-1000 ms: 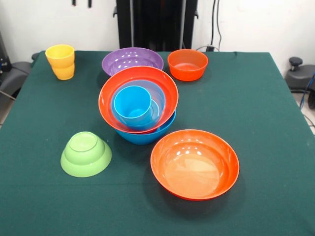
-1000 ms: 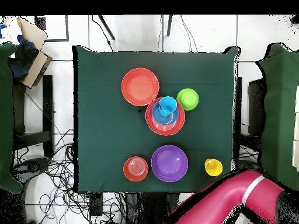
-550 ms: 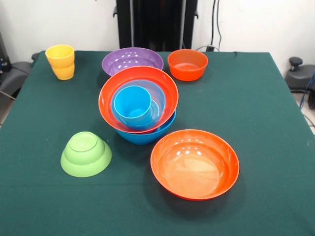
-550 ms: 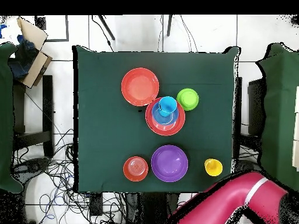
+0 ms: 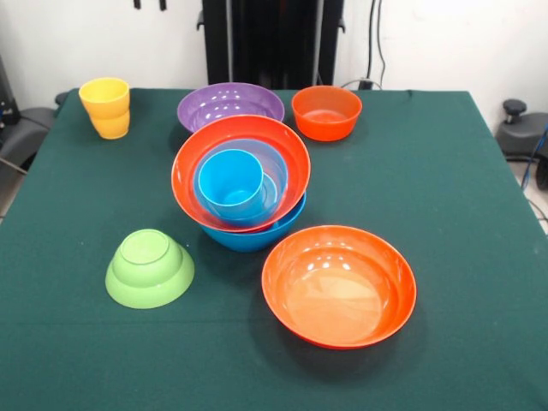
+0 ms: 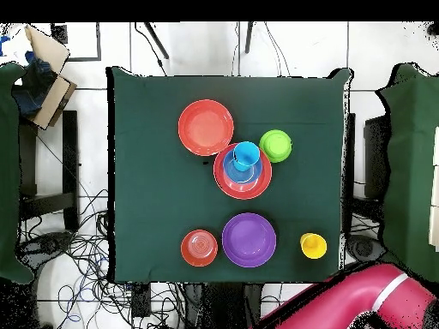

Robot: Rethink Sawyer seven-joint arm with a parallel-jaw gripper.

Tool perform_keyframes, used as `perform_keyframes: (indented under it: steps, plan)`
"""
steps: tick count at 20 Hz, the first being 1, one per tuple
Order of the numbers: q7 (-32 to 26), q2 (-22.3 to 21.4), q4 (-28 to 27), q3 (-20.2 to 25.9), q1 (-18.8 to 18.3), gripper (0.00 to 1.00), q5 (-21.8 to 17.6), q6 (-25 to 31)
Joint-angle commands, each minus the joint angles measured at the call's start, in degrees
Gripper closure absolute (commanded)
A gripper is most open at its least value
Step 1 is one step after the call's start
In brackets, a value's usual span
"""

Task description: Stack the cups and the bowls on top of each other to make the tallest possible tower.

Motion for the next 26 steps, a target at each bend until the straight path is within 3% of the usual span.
perform_keyframes:
  steps: [1, 7, 14, 18, 23, 26]
  plan:
    - [0.88, 5.0, -12.06, 11.8, -0.92, 0.0, 2.64, 5.15]
    - [-1.41, 8.8, -16.18, 12.38, -3.65, 0.0, 5.39, 5.42]
    - [1.52, 13.2, -22.89, 14.15, -7.04, 0.0, 3.05, 7.18]
    - [2.9, 16.01, -26.56, 14.24, -9.28, 0.0, 5.72, 10.32]
    - [2.45, 17.21, -28.1, 15.11, -11.56, 0.0, 8.98, 9.61]
    - [2.38, 17.8, -28.95, 15.21, -11.93, 0.0, 8.91, 9.57]
